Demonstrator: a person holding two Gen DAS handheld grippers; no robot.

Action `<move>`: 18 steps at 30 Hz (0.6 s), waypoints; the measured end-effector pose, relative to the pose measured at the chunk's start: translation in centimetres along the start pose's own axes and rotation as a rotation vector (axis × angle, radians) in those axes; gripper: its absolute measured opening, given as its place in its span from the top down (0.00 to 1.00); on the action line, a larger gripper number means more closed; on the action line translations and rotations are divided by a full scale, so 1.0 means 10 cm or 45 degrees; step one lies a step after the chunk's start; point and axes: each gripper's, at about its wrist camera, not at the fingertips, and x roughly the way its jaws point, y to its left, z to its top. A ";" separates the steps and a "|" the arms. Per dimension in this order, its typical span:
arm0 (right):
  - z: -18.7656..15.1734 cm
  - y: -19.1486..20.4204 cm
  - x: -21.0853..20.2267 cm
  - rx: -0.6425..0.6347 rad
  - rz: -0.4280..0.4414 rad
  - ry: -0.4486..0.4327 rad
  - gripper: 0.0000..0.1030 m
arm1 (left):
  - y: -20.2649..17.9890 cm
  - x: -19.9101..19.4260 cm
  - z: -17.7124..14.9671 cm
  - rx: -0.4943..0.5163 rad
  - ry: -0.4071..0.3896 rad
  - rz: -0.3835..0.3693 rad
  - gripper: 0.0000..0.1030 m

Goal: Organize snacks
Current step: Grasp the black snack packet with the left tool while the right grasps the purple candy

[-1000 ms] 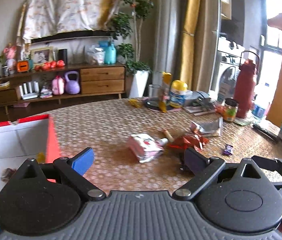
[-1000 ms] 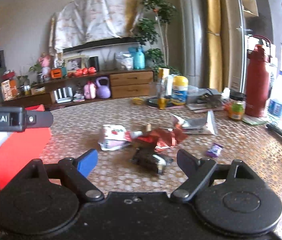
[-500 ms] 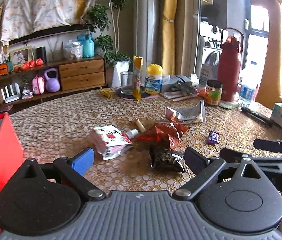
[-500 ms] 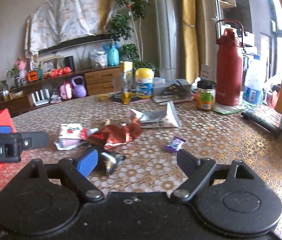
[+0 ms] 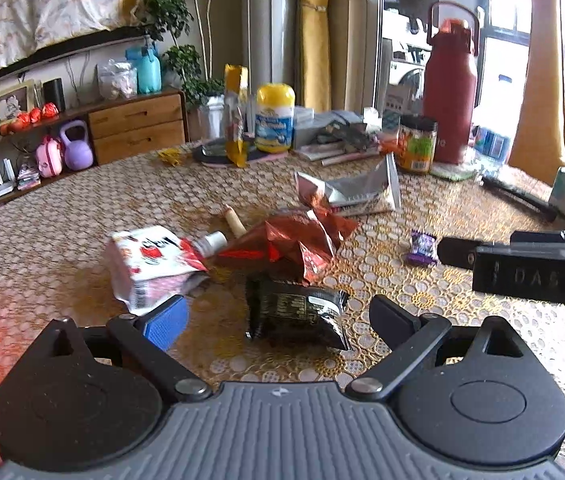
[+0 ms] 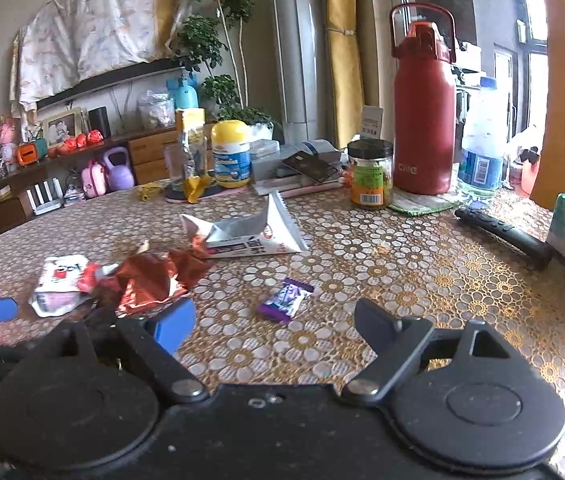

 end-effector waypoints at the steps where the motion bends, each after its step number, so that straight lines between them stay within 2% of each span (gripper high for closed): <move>1: 0.01 -0.02 0.05 0.005 -0.004 0.007 0.16 | -0.01 0.05 -0.01 0.001 0.008 0.003 0.05; 8: 0.04 -0.07 0.31 0.022 -0.009 0.042 0.16 | -0.03 0.35 -0.05 0.007 0.058 0.018 0.05; 13: 0.03 -0.06 0.47 0.023 -0.003 0.072 0.16 | -0.03 0.39 -0.06 0.007 0.037 -0.013 0.05; 15: 0.03 -0.05 0.53 0.024 -0.002 0.081 0.16 | -0.04 0.39 -0.06 0.013 0.036 -0.013 0.11; 17: 0.02 -0.04 0.59 0.025 -0.007 0.094 0.16 | -0.04 0.41 -0.05 0.011 0.048 -0.020 0.32; 18: 0.02 -0.03 0.61 0.028 -0.009 0.099 0.16 | -0.03 0.41 -0.05 0.006 0.051 -0.035 0.36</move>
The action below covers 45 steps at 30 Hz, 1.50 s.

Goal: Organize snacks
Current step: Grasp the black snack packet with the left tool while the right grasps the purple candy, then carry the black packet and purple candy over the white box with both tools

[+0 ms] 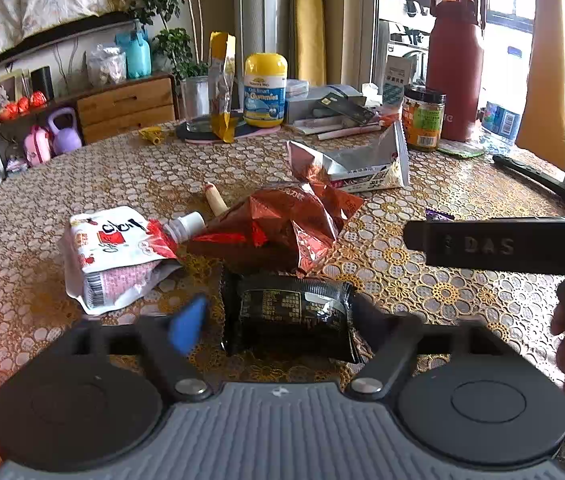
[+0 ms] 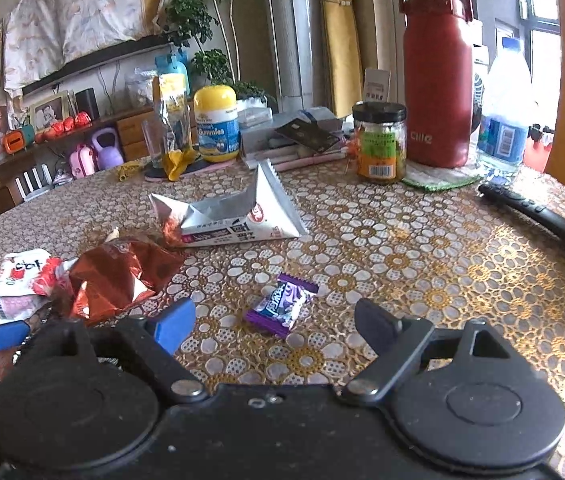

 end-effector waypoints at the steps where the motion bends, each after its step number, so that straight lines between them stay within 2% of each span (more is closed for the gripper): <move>1: 0.00 0.01 0.03 0.004 0.000 0.006 0.16 | 0.00 0.00 0.00 0.000 -0.004 -0.006 0.40; 6: 0.05 0.03 0.14 0.008 -0.014 0.011 0.18 | 0.00 -0.02 0.00 0.004 -0.009 -0.023 0.45; 8: 0.07 0.05 0.18 0.001 -0.020 0.019 0.24 | 0.01 -0.04 -0.01 0.000 -0.010 -0.031 0.45; 10: 0.09 0.06 0.22 -0.005 -0.026 0.036 0.38 | 0.02 -0.05 -0.02 -0.005 -0.014 -0.037 0.46; 14: 0.10 0.08 0.26 -0.014 -0.064 0.042 0.39 | 0.04 -0.11 -0.02 -0.010 -0.025 -0.044 0.47; 19: 0.08 0.09 0.24 -0.033 -0.124 0.036 0.67 | 0.06 -0.23 -0.02 -0.020 -0.049 -0.047 0.48; 24: 0.06 0.07 0.18 -0.020 -0.114 0.023 0.77 | 0.11 -0.39 -0.02 -0.043 -0.077 -0.044 0.49; 34: -0.09 0.14 -0.13 -0.013 -0.068 0.013 0.78 | 0.27 -0.87 -0.06 -0.104 -0.137 -0.009 0.49; 45: -0.15 0.49 -0.80 -0.034 0.061 -0.064 0.78 | 0.56 -1.54 -0.15 -0.163 -0.232 0.076 0.49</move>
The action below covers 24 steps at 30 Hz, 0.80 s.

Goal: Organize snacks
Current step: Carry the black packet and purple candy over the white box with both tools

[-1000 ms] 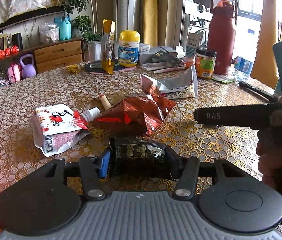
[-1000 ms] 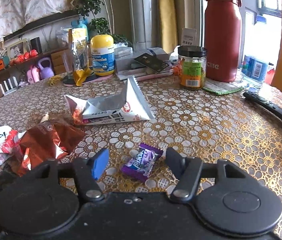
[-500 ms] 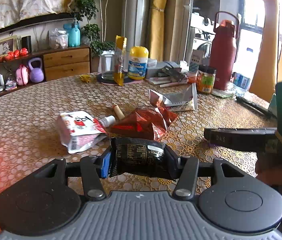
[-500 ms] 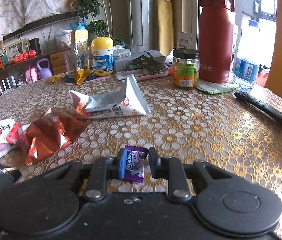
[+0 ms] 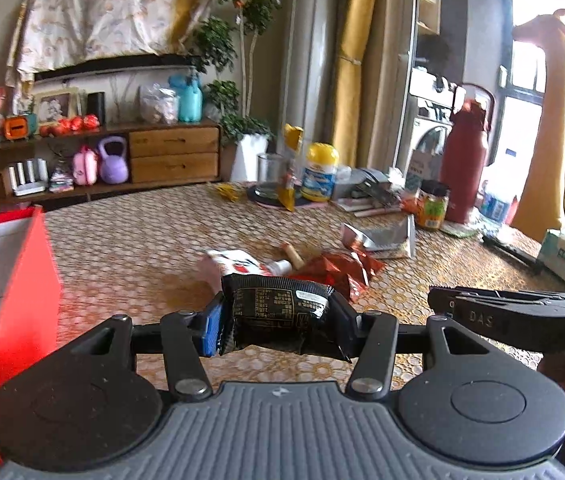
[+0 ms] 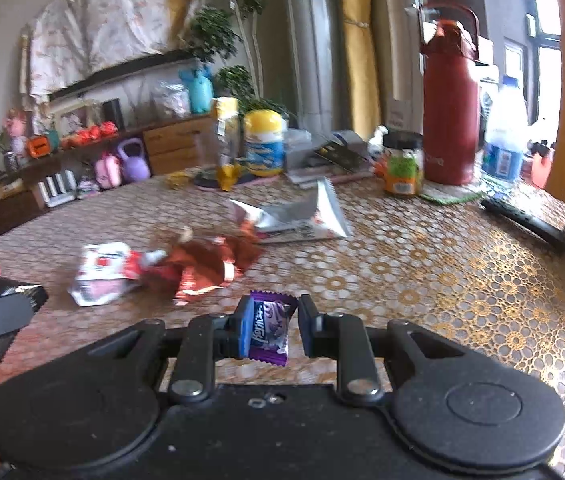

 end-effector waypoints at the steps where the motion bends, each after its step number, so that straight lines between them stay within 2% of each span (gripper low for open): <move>1: 0.00 0.05 -0.05 -0.004 0.015 -0.006 0.78 | 0.03 -0.06 0.00 -0.004 -0.009 0.010 0.49; 13: 0.10 0.80 -0.59 -0.122 0.225 -0.104 0.78 | 0.50 -0.72 0.02 -0.055 -0.115 0.136 0.49; 24: 0.17 1.57 -0.81 -0.263 0.421 -0.137 0.78 | 1.18 -1.13 0.03 -0.155 -0.168 0.318 0.49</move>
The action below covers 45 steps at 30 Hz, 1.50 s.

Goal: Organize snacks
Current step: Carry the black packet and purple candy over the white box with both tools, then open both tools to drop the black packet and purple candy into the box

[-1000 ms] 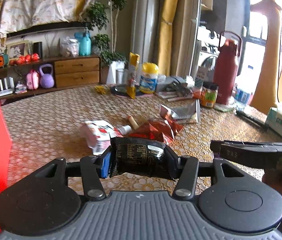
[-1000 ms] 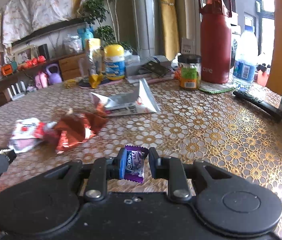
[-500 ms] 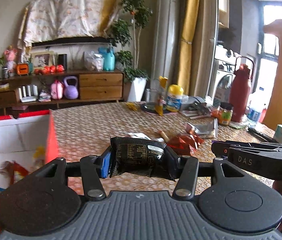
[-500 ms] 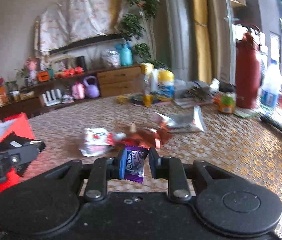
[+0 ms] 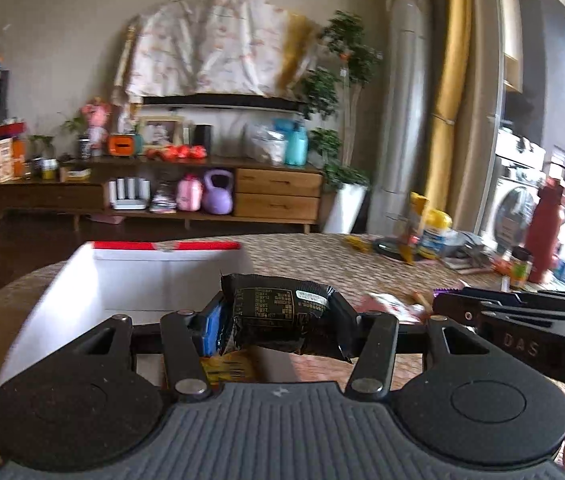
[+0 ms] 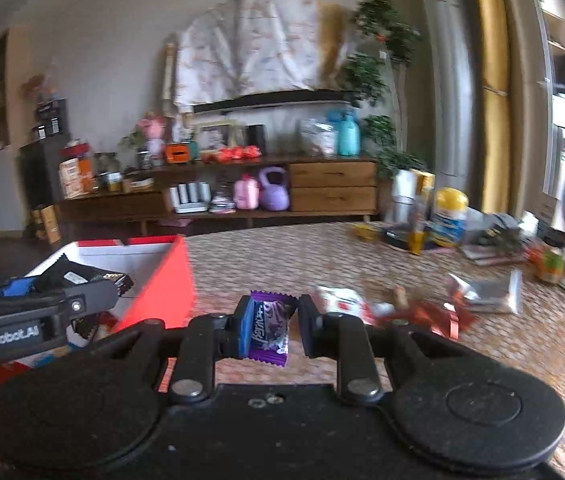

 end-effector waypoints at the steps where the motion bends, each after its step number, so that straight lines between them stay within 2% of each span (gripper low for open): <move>1: 0.02 0.07 0.01 -0.013 0.020 -0.001 0.78 | 0.06 -0.01 0.01 -0.009 -0.003 0.015 0.49; 10: 0.15 0.74 0.08 -0.148 0.181 -0.018 0.78 | 0.56 -0.03 0.09 -0.030 -0.009 0.118 0.49; 19: 0.15 1.12 0.22 -0.221 0.240 0.015 0.78 | 0.93 0.06 0.03 -0.066 0.049 0.157 0.48; 32: -0.03 1.42 0.51 -0.270 0.299 0.133 0.78 | 1.23 0.38 -0.08 -0.104 0.200 0.183 0.48; 45: -0.13 1.54 0.66 -0.294 0.321 0.192 0.78 | 1.30 0.46 -0.14 -0.113 0.240 0.190 0.48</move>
